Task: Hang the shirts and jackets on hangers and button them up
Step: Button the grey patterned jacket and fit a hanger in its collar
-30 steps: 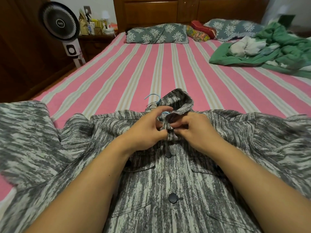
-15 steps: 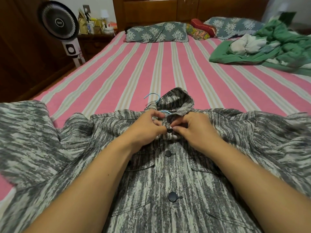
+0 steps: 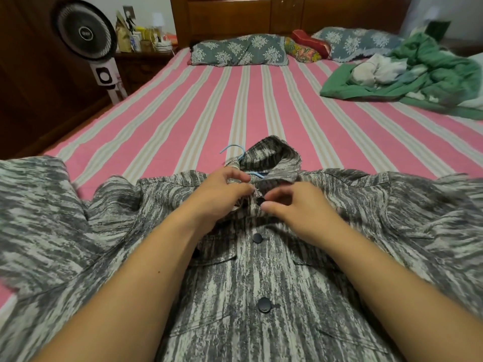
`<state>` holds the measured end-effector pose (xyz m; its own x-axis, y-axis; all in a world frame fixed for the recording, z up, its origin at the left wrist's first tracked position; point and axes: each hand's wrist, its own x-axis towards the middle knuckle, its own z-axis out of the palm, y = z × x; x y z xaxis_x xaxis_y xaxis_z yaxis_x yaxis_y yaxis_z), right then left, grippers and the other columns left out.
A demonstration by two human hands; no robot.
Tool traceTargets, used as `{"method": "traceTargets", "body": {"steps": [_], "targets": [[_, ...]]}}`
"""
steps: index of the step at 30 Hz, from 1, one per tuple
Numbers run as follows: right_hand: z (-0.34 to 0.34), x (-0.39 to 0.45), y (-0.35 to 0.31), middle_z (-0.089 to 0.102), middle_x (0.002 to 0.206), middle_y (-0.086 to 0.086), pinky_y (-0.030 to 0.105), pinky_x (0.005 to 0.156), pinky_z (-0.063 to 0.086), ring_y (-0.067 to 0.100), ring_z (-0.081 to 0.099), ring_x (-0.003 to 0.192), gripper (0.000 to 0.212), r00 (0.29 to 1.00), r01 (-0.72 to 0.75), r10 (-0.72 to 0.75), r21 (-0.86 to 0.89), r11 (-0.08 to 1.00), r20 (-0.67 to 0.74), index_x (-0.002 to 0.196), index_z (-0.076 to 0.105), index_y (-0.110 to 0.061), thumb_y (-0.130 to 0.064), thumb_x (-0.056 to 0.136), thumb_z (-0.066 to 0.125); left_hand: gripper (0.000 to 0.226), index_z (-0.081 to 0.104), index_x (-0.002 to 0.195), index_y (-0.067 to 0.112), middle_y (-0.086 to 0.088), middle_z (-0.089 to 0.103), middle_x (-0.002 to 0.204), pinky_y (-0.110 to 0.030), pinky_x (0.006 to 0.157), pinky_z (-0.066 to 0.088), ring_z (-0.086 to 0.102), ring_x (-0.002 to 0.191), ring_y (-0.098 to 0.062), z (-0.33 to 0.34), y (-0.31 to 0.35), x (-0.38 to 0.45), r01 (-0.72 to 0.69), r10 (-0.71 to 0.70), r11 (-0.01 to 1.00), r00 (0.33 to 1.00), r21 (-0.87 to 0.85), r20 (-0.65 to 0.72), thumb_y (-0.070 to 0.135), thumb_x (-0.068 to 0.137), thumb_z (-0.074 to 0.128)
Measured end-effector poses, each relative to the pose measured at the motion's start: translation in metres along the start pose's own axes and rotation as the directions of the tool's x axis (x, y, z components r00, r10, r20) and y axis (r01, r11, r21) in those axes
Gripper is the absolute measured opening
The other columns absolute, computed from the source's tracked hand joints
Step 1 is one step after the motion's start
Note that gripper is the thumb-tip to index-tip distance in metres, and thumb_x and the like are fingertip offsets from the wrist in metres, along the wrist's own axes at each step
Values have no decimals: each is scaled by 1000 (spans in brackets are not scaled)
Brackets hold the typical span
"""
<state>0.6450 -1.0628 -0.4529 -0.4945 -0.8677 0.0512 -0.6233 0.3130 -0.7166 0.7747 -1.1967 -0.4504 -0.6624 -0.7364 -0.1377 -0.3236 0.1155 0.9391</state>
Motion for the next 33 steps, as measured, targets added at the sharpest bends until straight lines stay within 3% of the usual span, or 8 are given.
{"method": "traceTargets", "body": {"steps": [8,13,15,18,23,27,30,33], "targets": [[12,2,-4,70,80,-6,28,65,47,10,62,71,19,993,-91,99,133,987,-57,85,69,-19,-32,81,83,6,61,105,30,7,63,72,-30,63,41,50,62,-13,3,-3,1,-186,181,972,982,141,44,27,100,63],[20,5,-2,64,75,-4,23,64,45,9,53,65,14,994,-57,80,270,961,-73,82,67,-17,-14,83,80,13,56,113,29,2,64,78,-16,51,38,48,51,-2,9,-1,1,-299,312,908,950,292,3,22,102,58],[19,9,0,69,79,-5,19,66,47,9,58,69,10,995,-71,84,195,978,-61,83,69,-21,-14,87,76,15,55,115,29,6,64,79,-18,55,38,52,54,0,10,-1,4,-274,305,898,952,344,-37,25,101,59],[5,13,13,70,89,1,40,75,58,22,67,81,10,961,-259,266,90,962,-75,90,69,-21,-13,95,66,23,57,123,28,11,67,98,-24,72,43,60,83,0,1,-2,3,-259,277,848,960,463,30,36,101,60],[-36,17,33,68,83,10,50,71,57,30,62,69,25,823,-223,395,408,885,-409,101,66,-13,-29,105,47,33,58,130,40,13,59,122,-43,102,49,57,113,-13,-22,-6,9,-287,337,862,940,418,-49,32,102,41],[-46,25,9,54,70,5,34,57,38,20,44,56,31,873,-200,319,324,924,-369,85,57,-16,-39,103,47,27,56,130,26,-1,62,120,-34,81,54,59,83,-15,-19,-10,9,-8,53,941,991,337,-124,34,106,47],[-62,67,-18,59,116,9,33,76,44,24,57,86,43,916,-212,201,6,977,-347,119,60,-14,-50,97,52,60,51,131,8,-9,63,120,-37,93,52,61,93,-19,-17,13,24,140,-84,851,988,507,-132,59,101,44],[-66,107,-30,44,147,15,43,91,52,36,59,112,78,937,-296,238,-220,929,-256,145,41,-9,-64,91,54,56,62,120,8,-10,64,114,-39,95,54,64,99,-26,-12,32,50,106,-149,568,988,816,-25,57,101,43]]}}
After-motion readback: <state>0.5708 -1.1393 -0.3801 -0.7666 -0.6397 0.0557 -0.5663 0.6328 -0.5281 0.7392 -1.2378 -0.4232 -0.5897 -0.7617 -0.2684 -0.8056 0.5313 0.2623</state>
